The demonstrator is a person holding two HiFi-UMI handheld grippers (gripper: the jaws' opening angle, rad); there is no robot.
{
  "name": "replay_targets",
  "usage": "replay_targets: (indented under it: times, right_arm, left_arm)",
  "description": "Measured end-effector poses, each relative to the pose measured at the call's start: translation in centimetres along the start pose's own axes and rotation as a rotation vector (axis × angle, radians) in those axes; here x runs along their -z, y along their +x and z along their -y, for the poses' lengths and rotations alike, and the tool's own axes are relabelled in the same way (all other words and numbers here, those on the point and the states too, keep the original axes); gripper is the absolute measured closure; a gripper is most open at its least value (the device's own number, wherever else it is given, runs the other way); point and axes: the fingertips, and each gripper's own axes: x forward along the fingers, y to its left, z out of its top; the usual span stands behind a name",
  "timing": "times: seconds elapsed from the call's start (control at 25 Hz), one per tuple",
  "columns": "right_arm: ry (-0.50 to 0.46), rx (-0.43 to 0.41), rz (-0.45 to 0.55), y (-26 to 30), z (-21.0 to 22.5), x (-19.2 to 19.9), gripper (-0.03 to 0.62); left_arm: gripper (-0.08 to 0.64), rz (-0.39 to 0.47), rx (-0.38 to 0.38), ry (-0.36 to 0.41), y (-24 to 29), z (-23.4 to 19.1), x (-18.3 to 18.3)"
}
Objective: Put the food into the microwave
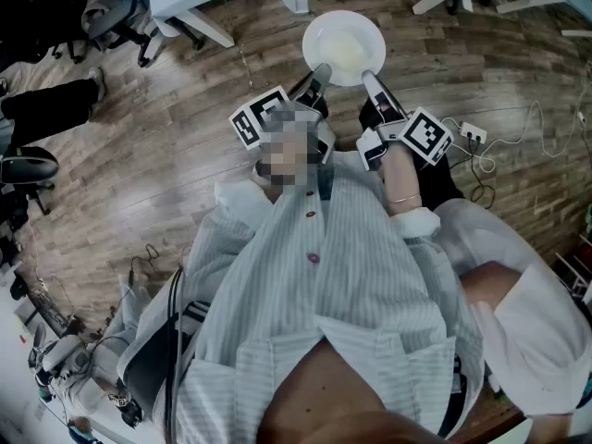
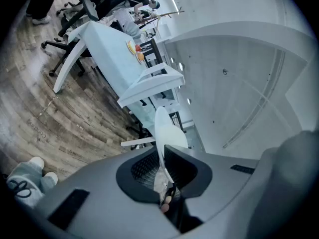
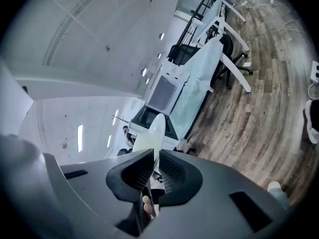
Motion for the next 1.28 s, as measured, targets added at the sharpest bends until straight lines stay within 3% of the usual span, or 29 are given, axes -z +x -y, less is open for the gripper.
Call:
replay_targets:
  times: [0.24,0.4,0.52,0.72,0.88,1.16,1.28]
  right_arm:
    - [0.018,0.020,0.018,-0.5,0.8,-1.5,0.545]
    - [0.059,0.095,0.029,-1.4,2.2,-2.0,0.545]
    - [0.050,0.057,0.039,-1.3,2.1,-2.8,0.543]
    - [0.061,0.083,0.040,-1.9,2.9,-3.5,0.543]
    - [0.035,0.001,0.050,-1.9,2.3,-4.5,0.543]
    - [0.071,0.086,0.058,-4.7,4.6,-5.0,0.543]
    - [0.071,0.059,0.067,-5.1,4.8,-5.2,0.543]
  left_arm:
    - [0.531,-0.015,0.007,0.011,1.6,0.7,0.4]
    - [0.531,-0.025,0.012,0.016,2.5,1.1,0.7]
    - [0.531,-0.028,0.014,0.023,3.1,1.5,0.9]
    - [0.531,-0.025,0.016,0.032,3.9,1.9,1.4]
    - [0.531,-0.024,0.015,0.040,4.6,2.4,2.0]
    - [0.531,-0.037,0.017,0.042,5.6,2.9,4.5]
    - [0.531,-0.045,0.015,0.047,5.9,2.9,5.1]
